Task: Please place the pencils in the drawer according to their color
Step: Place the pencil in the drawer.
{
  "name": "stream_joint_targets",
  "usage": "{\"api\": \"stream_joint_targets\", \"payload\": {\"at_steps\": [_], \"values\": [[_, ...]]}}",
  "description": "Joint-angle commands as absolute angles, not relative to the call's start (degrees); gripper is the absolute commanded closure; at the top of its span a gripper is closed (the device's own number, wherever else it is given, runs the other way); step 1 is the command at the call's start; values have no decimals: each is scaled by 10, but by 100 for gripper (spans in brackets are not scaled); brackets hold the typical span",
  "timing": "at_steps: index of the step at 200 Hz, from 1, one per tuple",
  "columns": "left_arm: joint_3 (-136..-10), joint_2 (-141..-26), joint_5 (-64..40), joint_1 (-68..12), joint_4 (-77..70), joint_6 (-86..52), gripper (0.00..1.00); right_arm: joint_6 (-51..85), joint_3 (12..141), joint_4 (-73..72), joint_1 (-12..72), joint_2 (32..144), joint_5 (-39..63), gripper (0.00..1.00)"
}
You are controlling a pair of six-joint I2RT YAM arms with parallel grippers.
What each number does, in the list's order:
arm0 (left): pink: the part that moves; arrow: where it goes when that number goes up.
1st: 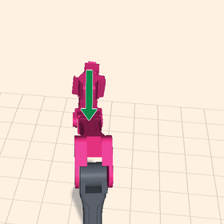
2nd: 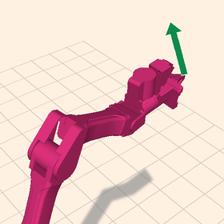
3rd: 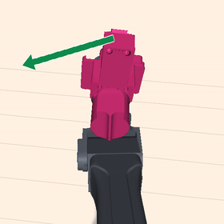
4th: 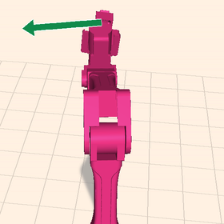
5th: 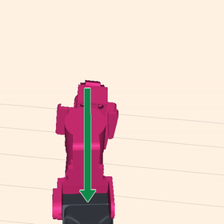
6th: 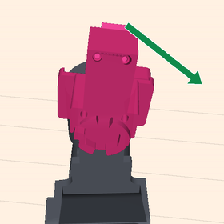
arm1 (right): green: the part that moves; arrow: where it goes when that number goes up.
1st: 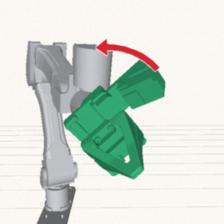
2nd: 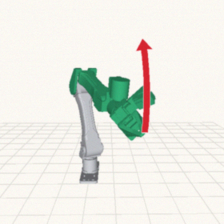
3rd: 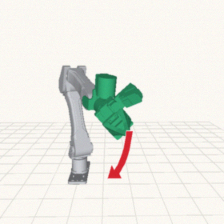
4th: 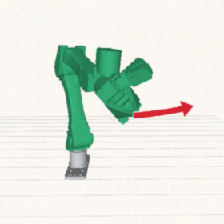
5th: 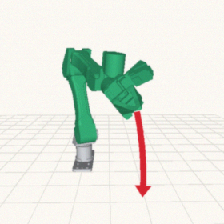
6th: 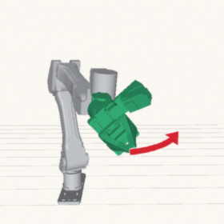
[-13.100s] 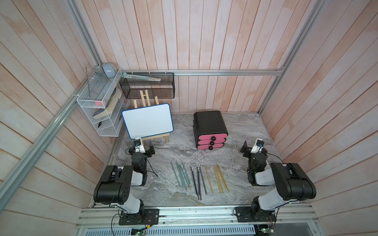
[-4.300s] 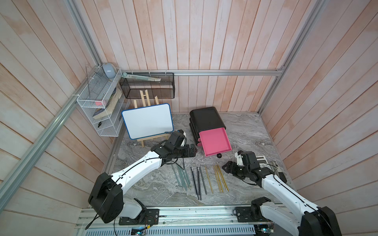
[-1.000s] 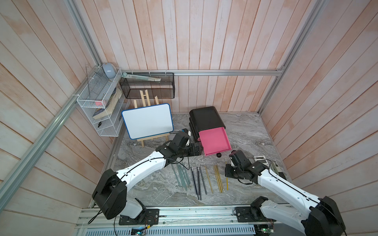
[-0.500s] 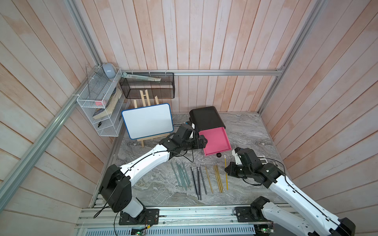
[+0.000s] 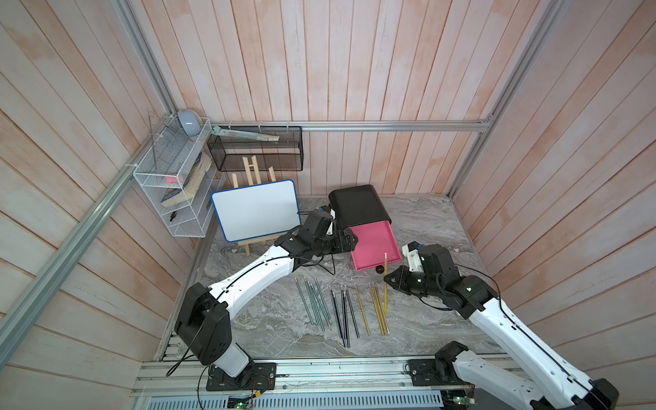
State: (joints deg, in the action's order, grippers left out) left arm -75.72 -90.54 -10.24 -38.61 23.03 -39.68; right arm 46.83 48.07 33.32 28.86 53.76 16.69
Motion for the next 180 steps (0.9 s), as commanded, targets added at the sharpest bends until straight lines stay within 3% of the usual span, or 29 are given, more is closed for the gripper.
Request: {"api": "stream_joint_targets", "payload": {"at_steps": [1,60,180], "values": [[-776,-902,-107,-378,241,-386,1,516,468,198,258,561,201,100],[-765,-893,-109,-374,242,-383,0,577,459,52,197,645,207,100],[-746,-894,-131,-376,221,-395,0,612,473,-62,196,786,207,100]]}}
